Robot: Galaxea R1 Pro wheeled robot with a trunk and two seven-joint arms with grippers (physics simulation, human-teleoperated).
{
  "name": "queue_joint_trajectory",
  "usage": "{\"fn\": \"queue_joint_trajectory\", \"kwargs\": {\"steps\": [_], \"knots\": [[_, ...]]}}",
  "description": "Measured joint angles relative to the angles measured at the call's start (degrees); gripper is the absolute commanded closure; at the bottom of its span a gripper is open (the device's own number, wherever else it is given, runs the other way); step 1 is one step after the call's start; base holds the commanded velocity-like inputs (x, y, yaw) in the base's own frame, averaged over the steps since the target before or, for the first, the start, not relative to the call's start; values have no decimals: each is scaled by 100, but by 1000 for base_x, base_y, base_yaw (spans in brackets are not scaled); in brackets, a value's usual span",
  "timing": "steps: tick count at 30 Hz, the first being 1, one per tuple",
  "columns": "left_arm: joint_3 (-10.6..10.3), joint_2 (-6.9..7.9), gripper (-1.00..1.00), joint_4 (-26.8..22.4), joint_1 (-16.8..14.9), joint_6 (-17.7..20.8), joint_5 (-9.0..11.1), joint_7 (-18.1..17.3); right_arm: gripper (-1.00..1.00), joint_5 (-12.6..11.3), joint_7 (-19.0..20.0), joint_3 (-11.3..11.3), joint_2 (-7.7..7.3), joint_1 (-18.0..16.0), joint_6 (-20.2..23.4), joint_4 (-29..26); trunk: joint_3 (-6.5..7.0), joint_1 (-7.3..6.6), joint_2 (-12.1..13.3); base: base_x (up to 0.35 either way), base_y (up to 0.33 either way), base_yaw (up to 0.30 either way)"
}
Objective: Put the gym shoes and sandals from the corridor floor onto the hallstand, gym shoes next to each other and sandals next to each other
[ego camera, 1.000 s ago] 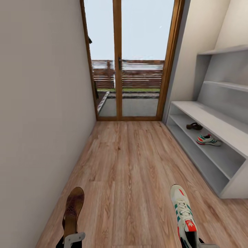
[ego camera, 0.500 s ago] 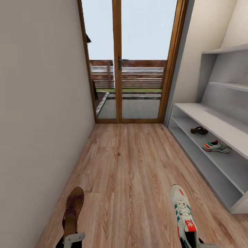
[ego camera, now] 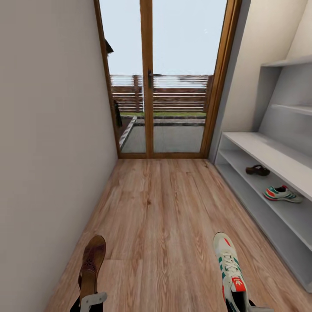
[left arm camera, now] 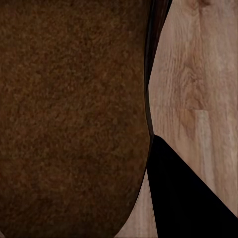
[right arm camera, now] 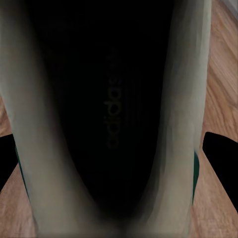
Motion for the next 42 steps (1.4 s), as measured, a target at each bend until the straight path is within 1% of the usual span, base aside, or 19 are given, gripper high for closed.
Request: {"fn": "queue_joint_trajectory", "kwargs": {"steps": [16,38,42], "knots": [[0,0,100,0,0,0,0,0,100,0,-4,-12,-28,0,0,2,0,0,0,340,0,0],[0,3,100,0,0,0,-1,0,100,0,-13,-10,-23,0,0,0,0,0,0,340,0,-1],[-1,1,100,1,-1,0,-1,0,100,1,-18,-10,-22,1,0,0,0,0,0,340,0,-153]]}}
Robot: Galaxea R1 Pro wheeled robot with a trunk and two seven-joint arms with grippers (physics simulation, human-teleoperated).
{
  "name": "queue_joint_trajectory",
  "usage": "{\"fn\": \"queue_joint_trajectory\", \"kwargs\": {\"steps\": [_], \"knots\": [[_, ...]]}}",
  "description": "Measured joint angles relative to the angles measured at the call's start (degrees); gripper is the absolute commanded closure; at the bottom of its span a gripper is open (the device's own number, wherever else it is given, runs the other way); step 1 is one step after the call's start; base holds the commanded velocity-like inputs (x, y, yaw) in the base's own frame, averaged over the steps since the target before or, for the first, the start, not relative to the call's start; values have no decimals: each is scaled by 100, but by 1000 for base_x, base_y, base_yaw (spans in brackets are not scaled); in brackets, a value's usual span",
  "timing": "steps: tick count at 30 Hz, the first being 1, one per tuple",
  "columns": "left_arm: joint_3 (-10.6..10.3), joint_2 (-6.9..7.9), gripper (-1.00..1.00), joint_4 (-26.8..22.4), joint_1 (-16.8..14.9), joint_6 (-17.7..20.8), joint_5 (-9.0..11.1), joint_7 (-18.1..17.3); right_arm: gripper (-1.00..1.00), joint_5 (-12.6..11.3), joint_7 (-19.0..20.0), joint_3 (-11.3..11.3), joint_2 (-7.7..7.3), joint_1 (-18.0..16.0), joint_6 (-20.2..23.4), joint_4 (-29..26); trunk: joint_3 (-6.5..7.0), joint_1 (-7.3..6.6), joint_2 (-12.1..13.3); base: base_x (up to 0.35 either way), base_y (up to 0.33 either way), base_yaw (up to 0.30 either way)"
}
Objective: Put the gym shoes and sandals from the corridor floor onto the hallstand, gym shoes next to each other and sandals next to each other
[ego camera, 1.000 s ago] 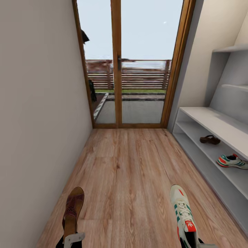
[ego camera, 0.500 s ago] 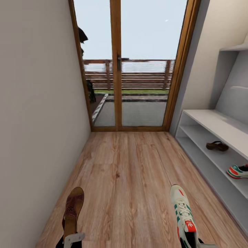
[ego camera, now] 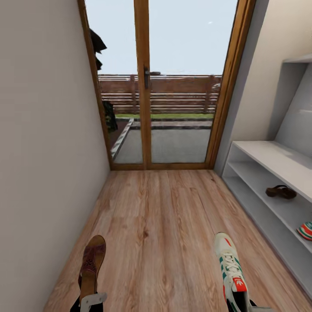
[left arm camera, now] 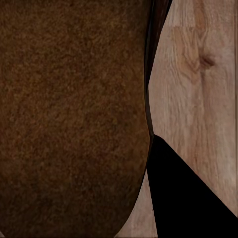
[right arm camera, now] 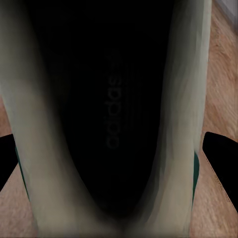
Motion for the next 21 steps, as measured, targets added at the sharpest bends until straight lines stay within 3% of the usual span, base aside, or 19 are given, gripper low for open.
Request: {"fn": "queue_joint_trajectory", "kwargs": {"steps": [17,21], "knots": [[0,0,100,1,0,-1,0,0,100,-1,2,-5,-1,1,0,1,39,0,0,341,0,-256],[0,1,100,-1,1,0,0,0,100,-1,4,-3,-2,-1,0,0,46,0,0,340,0,-93]]}}
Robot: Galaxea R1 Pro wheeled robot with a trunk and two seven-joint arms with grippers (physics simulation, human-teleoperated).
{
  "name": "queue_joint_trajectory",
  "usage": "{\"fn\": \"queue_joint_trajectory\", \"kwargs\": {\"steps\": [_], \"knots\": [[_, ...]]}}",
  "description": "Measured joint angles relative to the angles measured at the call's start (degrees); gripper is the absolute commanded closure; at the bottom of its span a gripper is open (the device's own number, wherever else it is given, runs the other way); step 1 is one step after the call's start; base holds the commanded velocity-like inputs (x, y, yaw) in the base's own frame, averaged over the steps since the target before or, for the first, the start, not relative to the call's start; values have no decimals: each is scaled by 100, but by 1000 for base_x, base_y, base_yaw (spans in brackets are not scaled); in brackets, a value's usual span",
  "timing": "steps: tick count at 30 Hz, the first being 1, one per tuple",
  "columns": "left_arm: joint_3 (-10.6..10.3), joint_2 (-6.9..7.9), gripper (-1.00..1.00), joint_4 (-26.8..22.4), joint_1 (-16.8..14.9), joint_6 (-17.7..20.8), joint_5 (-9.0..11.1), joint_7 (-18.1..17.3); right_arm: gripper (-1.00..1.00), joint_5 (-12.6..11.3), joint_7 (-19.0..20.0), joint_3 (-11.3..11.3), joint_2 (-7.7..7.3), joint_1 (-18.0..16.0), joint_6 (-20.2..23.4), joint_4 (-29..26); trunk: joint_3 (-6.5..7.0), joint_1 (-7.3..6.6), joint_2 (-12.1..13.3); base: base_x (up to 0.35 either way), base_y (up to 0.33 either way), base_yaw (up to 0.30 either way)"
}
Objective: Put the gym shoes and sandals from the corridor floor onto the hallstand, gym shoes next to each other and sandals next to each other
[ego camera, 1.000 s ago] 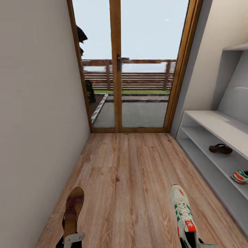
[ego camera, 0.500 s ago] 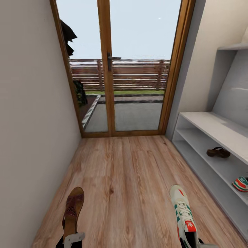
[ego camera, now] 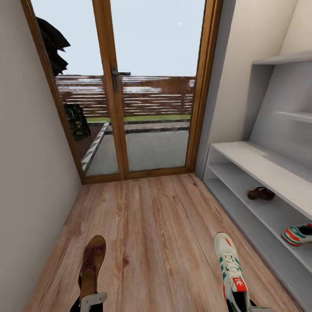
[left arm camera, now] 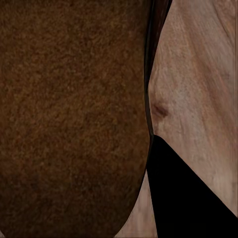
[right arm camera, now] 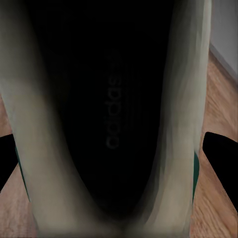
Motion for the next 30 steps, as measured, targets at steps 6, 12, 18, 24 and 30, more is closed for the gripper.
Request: {"fn": "queue_joint_trajectory", "kwargs": {"steps": [6,12,18,24,30], "knots": [[0,0,100,0,1,0,0,0,100,0,-2,0,1,0,0,0,2,0,0,340,0,-17],[0,0,100,-1,1,0,0,0,100,1,0,1,0,0,0,0,2,0,0,340,16,-3],[1,-1,100,-1,1,0,1,0,100,1,1,4,2,-1,-1,2,2,0,0,340,76,0],[1,-2,100,-1,0,1,1,0,100,1,1,7,2,-1,-1,4,2,0,0,340,96,0],[1,-2,100,-1,0,1,2,0,100,1,0,6,2,-1,-1,2,2,0,0,340,101,0]]}}
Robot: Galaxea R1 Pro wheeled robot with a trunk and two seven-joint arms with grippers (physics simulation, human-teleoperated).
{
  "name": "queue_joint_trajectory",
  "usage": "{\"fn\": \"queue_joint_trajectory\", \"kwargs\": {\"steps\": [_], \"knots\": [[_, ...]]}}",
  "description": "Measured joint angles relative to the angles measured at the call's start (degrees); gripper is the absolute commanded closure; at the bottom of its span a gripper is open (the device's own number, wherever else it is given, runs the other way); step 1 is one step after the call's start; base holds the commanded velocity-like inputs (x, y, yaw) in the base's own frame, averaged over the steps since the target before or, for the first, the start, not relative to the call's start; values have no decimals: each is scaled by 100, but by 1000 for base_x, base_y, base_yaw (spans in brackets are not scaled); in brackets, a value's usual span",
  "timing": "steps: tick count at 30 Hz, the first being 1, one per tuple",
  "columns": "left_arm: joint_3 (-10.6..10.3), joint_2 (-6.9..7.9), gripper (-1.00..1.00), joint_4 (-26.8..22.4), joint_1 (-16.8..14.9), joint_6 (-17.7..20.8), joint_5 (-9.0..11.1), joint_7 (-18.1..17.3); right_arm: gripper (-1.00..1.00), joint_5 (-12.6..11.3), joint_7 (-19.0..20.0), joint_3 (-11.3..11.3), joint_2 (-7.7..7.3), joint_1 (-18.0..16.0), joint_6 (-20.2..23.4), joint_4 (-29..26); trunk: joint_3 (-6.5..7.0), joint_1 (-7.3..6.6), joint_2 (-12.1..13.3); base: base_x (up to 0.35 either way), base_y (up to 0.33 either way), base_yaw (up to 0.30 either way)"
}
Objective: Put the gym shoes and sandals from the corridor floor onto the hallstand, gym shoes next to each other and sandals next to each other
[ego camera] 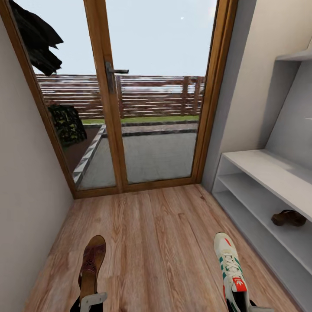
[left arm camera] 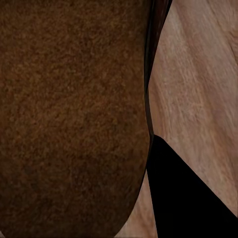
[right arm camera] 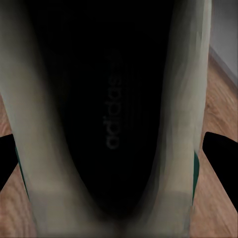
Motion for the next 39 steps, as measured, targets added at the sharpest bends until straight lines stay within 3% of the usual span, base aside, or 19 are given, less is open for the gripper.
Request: {"fn": "queue_joint_trajectory", "kwargs": {"steps": [11,28,39], "knots": [[0,0,100,1,0,-2,-1,0,100,0,1,-1,-7,1,0,0,0,0,0,338,117,-34],[0,-1,100,1,1,-6,-1,-1,100,-2,0,-7,-9,1,0,-2,0,1,0,313,159,-252],[1,-1,100,-2,3,-9,-4,-2,100,-2,-1,-6,-9,1,0,-1,0,2,0,106,289,-262]]}}
